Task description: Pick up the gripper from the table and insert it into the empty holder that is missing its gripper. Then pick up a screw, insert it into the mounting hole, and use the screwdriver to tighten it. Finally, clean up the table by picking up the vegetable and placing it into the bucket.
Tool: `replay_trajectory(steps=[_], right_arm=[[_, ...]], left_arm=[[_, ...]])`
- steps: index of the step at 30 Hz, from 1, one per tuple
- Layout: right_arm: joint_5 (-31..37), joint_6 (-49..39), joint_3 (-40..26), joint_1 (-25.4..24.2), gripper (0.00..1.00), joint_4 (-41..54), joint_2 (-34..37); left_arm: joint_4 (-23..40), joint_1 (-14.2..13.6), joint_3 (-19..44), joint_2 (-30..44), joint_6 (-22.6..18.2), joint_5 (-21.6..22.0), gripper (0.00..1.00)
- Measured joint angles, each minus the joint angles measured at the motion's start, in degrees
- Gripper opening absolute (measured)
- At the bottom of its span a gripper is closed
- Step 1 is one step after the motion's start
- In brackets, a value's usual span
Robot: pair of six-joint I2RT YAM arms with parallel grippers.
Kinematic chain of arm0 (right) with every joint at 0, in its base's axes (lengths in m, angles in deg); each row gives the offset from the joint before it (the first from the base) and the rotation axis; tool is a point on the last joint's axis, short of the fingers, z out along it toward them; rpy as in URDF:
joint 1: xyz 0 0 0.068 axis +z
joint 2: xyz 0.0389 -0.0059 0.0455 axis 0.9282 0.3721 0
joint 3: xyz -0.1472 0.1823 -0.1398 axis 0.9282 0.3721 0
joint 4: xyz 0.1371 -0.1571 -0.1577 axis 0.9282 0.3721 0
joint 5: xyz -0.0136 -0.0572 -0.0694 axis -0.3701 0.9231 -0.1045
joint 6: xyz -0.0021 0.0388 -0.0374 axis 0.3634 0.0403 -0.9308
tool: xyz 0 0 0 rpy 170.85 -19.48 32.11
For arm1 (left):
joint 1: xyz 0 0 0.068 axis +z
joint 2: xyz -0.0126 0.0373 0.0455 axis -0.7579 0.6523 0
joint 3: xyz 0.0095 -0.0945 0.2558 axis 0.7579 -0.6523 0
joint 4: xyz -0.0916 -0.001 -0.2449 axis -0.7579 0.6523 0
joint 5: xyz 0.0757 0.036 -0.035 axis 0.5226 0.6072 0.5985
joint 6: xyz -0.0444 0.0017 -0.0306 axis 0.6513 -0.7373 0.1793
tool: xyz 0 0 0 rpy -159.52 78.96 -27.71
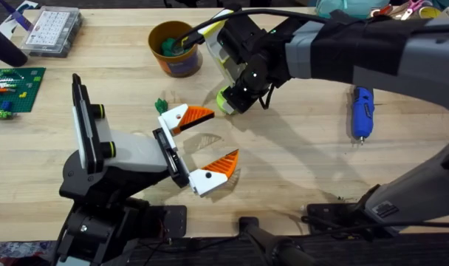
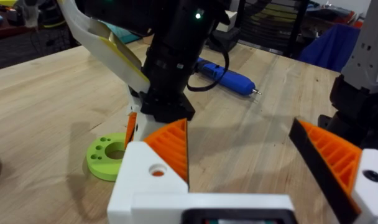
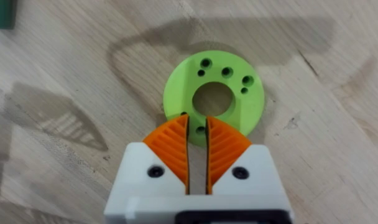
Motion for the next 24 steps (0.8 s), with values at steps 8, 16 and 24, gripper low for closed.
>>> replay_trajectory(steps=[8, 16, 24], right_arm=[[-0.2, 0.0, 0.0, 0.0, 0.152, 0.5, 0.0], [-0.2, 0.0, 0.0, 0.0, 0.152, 0.9, -0.2], [-0.2, 0.0, 0.1, 0.0, 0.152, 2.8, -8.4]], left_arm=[[0.2, 0.0, 0.0, 0.0, 0.0, 0.0, 0.989], [0.2, 0.0, 0.0, 0.0, 0.0, 0.0, 0.989], [0.2, 0.0, 0.0, 0.0, 0.1, 0.0, 0.989]])
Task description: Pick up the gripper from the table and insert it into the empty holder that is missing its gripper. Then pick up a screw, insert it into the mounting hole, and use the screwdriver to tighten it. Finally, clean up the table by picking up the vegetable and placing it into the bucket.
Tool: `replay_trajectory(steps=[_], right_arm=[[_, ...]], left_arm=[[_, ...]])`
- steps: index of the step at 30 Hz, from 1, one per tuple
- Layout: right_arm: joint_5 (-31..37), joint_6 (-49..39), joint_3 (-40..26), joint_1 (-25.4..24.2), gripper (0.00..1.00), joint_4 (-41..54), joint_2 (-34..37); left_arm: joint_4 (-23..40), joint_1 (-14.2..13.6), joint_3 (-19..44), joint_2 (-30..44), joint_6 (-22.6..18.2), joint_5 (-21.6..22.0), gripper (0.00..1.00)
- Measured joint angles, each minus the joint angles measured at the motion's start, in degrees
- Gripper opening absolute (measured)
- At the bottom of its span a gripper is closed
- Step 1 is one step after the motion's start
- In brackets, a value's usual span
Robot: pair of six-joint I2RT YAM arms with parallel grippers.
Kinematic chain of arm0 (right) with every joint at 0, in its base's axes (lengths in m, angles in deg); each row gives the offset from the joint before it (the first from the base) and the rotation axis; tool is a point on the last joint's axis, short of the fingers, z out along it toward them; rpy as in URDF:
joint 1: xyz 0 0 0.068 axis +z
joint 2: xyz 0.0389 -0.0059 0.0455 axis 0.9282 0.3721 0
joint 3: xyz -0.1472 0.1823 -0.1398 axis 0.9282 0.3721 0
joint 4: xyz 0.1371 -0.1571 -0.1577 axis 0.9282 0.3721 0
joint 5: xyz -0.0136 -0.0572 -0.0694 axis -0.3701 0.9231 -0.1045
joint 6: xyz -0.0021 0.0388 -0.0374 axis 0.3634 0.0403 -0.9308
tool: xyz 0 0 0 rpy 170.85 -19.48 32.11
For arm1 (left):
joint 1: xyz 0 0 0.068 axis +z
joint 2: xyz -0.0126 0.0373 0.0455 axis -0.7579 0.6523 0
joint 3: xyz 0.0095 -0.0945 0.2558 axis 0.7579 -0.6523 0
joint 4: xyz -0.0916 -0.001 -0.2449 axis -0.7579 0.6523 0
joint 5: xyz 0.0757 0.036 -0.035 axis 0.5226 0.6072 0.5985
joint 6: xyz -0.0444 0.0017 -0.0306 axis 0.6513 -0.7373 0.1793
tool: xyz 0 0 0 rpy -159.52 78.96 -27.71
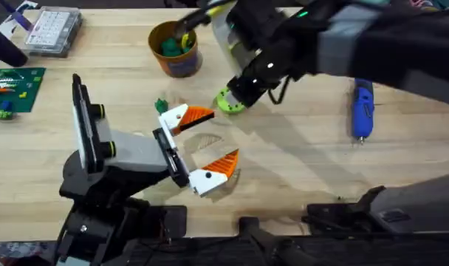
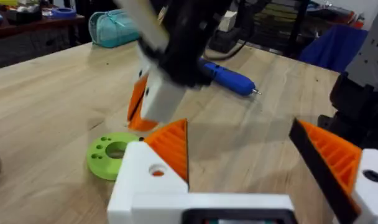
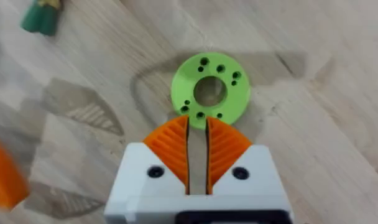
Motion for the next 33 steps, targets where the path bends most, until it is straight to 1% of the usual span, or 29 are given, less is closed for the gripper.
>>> replay_trajectory(steps=[4, 8, 9, 10, 11, 13, 14, 15, 16, 17, 19, 23, 27, 29, 32, 33], right_arm=[[0.0, 0.0, 0.0, 0.0, 0.151, 3.1, -6.3], [0.7, 0.0, 0.0, 0.0, 0.152, 8.4, -11.3], [1.0, -0.1, 0.0, 0.0, 0.137, 9.9, -12.3], [1.1, -0.3, 0.0, -0.1, 0.066, 11.2, -13.2], [1.2, -0.3, 0.0, 0.0, 0.02, 12.2, -13.9], [1.6, -0.3, 0.0, -0.1, 0.013, 14.3, -15.1], [1.6, -0.1, 0.0, -0.1, 0.055, 15.3, -15.5], [1.7, -0.2, 0.0, -0.1, 0.158, 16.3, -15.9], [1.7, -0.3, 0.0, -0.1, 0.291, 17.1, -16.3], [1.7, -0.4, 0.0, -0.1, 0.392, 17.9, -16.8], [1.7, -0.4, 0.0, -0.1, 0.506, 19.7, -17.9], [1.7, -0.1, 0.3, -0.1, 0.579, 22.0, -20.2], [1.7, 0.2, 3.4, -0.1, 0.628, 20.7, -22.9], [1.7, 0.7, 6.0, -0.1, 0.693, 18.5, -23.8], [1.8, 1.4, 10.4, -0.1, 0.905, 13.0, -24.0], [1.8, 1.5, 11.8, -0.1, 0.96, 10.5, -23.8]], left_arm=[[0.0, 0.0, 0.0, 0.0, 0.0, 0.0, 0.989], [0.0, 0.0, 0.0, 0.0, 0.1, 0.0, 0.989], [0.0, 0.0, 0.0, 0.0, 0.1, 0.0, 0.989], [0.0, 0.0, 0.0, 0.0, 0.1, 0.0, 0.989], [0.0, 0.0, 0.0, 0.0, 0.1, 0.0, 0.989], [0.0, 0.0, 0.0, 0.0, 0.1, 0.0, 0.989], [0.0, 0.0, 0.0, 0.0, 0.1, 0.0, 0.989], [0.0, 0.0, 0.0, 0.0, 0.1, 0.0, 0.989], [0.0, 0.0, 0.0, 0.0, 0.1, 0.0, 0.989], [0.0, 0.0, 0.0, 0.0, 0.1, 0.0, 0.989], [0.0, 0.0, 0.0, 0.0, 0.1, 0.0, 0.989], [0.0, 0.0, 0.0, 0.0, 0.2, 0.0, 0.989], [0.0, 0.0, 0.0, 0.0, 0.2, 0.0, 0.989], [0.0, 0.0, 0.0, 0.0, 0.2, 0.0, 0.989], [0.0, 0.0, 0.0, 0.0, 0.2, 0.0, 0.989], [0.0, 0.0, 0.0, 0.0, 0.2, 0.0, 0.989]])
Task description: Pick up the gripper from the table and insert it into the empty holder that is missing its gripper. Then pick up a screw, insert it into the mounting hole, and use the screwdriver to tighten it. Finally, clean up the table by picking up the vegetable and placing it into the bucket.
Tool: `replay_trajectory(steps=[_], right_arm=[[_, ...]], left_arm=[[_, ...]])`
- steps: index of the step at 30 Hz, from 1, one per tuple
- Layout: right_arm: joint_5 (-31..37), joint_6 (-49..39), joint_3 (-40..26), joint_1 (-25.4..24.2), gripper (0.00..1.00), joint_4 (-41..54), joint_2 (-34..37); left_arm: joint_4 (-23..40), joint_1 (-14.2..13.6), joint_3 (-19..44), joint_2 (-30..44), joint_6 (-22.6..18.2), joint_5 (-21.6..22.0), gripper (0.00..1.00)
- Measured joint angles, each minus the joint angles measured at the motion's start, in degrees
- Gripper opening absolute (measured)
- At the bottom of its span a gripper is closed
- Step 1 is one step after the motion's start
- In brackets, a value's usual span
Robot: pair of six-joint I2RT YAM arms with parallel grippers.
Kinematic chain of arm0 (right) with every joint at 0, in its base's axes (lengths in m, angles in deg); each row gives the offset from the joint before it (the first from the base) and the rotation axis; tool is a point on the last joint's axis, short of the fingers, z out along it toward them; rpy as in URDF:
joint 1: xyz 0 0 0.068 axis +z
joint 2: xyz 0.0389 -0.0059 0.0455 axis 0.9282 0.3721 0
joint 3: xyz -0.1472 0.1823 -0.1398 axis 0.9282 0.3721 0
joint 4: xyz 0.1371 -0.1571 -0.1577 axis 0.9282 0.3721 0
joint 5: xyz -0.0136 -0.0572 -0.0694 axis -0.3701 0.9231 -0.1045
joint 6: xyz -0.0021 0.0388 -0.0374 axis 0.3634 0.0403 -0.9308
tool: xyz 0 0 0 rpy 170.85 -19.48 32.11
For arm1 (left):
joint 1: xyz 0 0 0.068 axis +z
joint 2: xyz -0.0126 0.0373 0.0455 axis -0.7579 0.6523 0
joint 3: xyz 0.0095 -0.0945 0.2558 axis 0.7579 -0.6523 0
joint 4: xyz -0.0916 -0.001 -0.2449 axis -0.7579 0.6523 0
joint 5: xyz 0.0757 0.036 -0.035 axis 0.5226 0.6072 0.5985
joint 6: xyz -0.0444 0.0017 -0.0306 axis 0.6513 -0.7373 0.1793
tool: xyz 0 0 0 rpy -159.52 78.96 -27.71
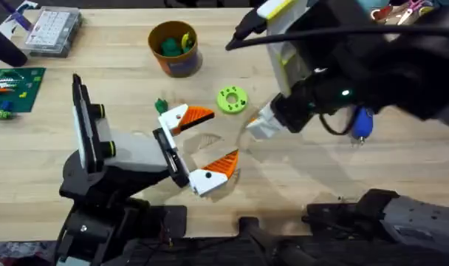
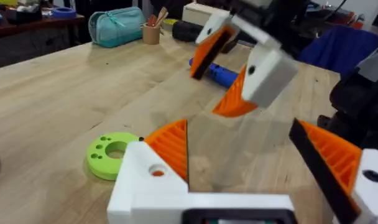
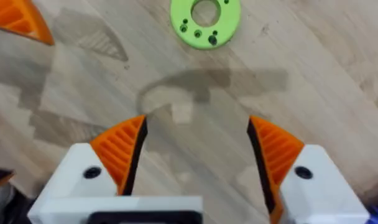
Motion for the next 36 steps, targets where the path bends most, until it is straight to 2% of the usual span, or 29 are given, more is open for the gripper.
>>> replay_trajectory(steps=[4, 13, 22, 24, 26, 29, 30, 36], right_arm=[[0.1, -0.1, 2.9, 0.0, 0.995, -6.5, 1.8], [0.2, -0.2, 3.2, 0.0, 0.995, -20.2, 11.7], [0.2, -0.2, 3.3, -0.2, 0.992, -26.8, 18.6], [0.2, -0.2, 3.3, -0.7, 0.956, -27.2, 19.9], [0.2, -0.5, 3.3, -1.3, 0.863, -27.2, 20.9], [0.2, -0.4, 3.3, -2.2, 0.637, -27.2, 21.8], [0.2, -0.3, 3.3, -2.5, 0.598, -27.3, 21.9], [0.2, -0.4, 3.4, -2.8, 0.555, -28.7, 21.9]], left_arm=[[0.0, 0.0, 0.0, 0.0, 0.0, 0.0, 0.989], [0.0, 0.0, 0.0, 0.0, 0.0, 0.0, 0.989], [0.0, 0.0, 0.0, 0.0, 0.0, 0.0, 0.989], [0.0, 0.0, 0.0, 0.0, 0.0, 0.0, 0.989], [0.0, 0.0, 0.0, 0.0, 0.0, 0.0, 0.989], [0.0, 0.0, 0.0, 0.0, 0.0, 0.0, 0.989], [0.0, 0.0, 0.0, 0.0, 0.0, 0.0, 0.989], [0.0, 0.0, 0.0, 0.0, 0.0, 0.0, 0.989]])
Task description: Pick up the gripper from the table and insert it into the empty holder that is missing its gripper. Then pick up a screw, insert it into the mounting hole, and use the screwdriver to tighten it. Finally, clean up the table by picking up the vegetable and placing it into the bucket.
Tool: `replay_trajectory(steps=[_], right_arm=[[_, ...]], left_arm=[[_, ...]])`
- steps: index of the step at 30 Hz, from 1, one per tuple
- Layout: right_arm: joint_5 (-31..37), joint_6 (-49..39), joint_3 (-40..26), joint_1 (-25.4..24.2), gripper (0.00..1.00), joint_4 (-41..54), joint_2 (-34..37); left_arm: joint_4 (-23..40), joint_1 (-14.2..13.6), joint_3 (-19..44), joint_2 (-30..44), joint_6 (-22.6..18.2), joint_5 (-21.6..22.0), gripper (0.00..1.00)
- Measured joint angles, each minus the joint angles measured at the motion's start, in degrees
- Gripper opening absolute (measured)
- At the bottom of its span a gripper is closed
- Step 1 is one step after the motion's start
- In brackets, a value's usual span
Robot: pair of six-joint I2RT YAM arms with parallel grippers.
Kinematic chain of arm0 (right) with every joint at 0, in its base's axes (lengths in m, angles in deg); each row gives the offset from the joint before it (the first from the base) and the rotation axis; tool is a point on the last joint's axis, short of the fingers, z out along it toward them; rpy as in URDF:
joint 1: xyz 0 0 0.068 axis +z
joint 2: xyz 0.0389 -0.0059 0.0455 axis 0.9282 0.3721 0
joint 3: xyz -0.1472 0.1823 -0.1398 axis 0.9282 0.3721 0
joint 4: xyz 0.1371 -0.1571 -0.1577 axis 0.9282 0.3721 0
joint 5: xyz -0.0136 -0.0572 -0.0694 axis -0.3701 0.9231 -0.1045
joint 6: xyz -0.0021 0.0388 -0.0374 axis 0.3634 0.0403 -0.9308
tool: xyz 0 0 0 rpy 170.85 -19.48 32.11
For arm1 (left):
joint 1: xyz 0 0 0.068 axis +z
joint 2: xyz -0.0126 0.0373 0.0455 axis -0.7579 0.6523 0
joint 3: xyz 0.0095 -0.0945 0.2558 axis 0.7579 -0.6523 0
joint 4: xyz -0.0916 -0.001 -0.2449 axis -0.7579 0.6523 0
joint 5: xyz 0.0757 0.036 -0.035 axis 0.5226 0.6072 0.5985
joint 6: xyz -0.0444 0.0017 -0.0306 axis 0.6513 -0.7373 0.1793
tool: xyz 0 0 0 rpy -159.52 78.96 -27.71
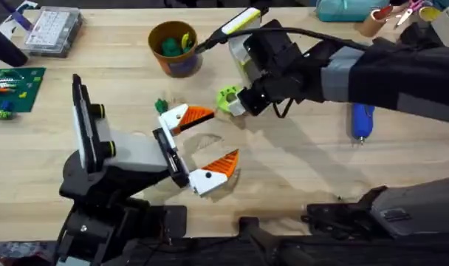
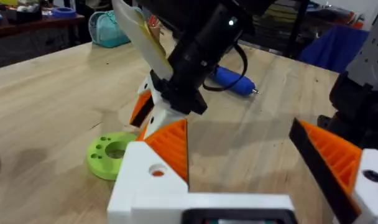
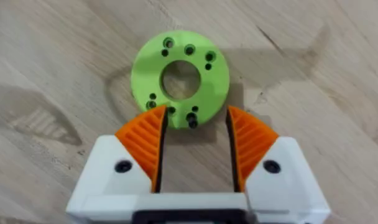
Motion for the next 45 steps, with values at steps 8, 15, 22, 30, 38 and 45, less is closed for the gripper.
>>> replay_trajectory(steps=[8, 15, 22, 30, 38, 45], right_arm=[[0.0, 0.0, 0.0, 0.0, 0.485, -0.1, 0.0], [-0.6, 0.0, 0.0, 0.0, 0.476, -0.2, 0.1], [-1.7, 0.0, 0.0, 0.0, 0.431, -0.5, 2.0], [-1.9, 0.0, 0.0, 0.0, 0.02, -0.5, 2.0], [-2.0, 0.0, 0.0, 0.0, 0.007, -0.5, 2.0], [-2.0, 0.0, -0.4, 0.0, 0.006, 0.2, 2.0]], left_arm=[[0.0, 0.0, 0.0, 0.0, 0.0, 0.0, 0.989], [0.0, 0.0, 0.0, 0.0, 0.0, 0.0, 0.989], [0.0, 0.0, 0.0, 0.0, 0.0, 0.0, 0.989], [0.0, 0.0, 0.0, 0.0, 0.0, 0.0, 0.989], [0.0, 0.0, 0.0, 0.0, 0.0, 0.0, 0.989], [0.0, 0.0, 0.0, 0.0, 0.0, 0.0, 0.989]])
